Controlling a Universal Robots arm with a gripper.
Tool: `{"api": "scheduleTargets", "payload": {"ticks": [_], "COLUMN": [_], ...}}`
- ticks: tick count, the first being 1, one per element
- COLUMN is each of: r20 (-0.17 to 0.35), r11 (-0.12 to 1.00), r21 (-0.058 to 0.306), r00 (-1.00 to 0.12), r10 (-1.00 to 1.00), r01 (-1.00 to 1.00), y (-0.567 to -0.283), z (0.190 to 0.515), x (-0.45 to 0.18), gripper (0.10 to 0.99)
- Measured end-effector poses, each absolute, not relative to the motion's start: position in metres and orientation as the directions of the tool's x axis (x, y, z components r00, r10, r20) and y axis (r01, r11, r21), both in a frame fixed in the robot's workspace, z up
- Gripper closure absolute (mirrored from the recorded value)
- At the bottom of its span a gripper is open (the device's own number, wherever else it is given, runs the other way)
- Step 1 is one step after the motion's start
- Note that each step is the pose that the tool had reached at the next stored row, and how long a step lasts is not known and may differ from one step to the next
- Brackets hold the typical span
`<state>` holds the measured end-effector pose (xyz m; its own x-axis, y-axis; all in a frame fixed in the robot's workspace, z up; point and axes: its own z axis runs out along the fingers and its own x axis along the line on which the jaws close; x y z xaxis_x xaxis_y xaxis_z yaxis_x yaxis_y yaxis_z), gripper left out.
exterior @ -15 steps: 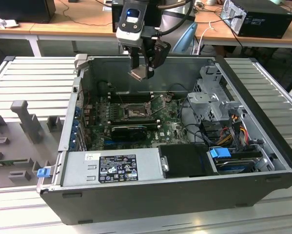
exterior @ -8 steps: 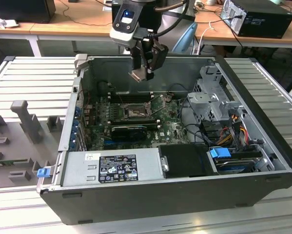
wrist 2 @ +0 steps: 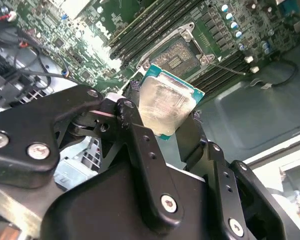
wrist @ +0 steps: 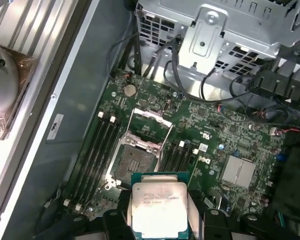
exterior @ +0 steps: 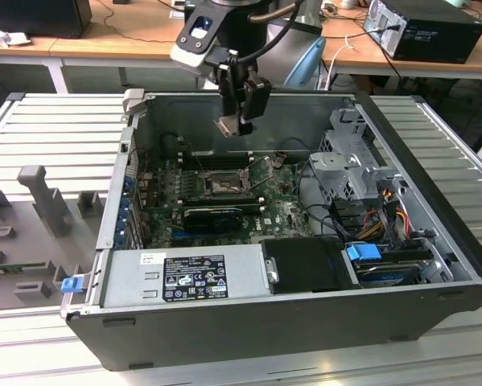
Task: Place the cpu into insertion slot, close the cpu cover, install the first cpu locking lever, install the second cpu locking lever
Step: 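Place the cpu into insertion slot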
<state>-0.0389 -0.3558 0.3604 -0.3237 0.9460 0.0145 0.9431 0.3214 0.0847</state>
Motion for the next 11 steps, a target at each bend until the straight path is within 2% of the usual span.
{"api": "scheduleTargets", "payload": {"ticks": [8, 11], "r20": [0.013, 0.012], "r11": [0.211, 0.131], "r21": [0.084, 0.083], "r00": [-0.213, -0.132], "r10": [0.977, 0.991], "r01": [0.974, 0.988], "y": [-0.3558, -0.3558], "z": [0.3586, 0.356], "x": [-0.0389, -0.0389], "gripper": [0.557, 0.557]}}
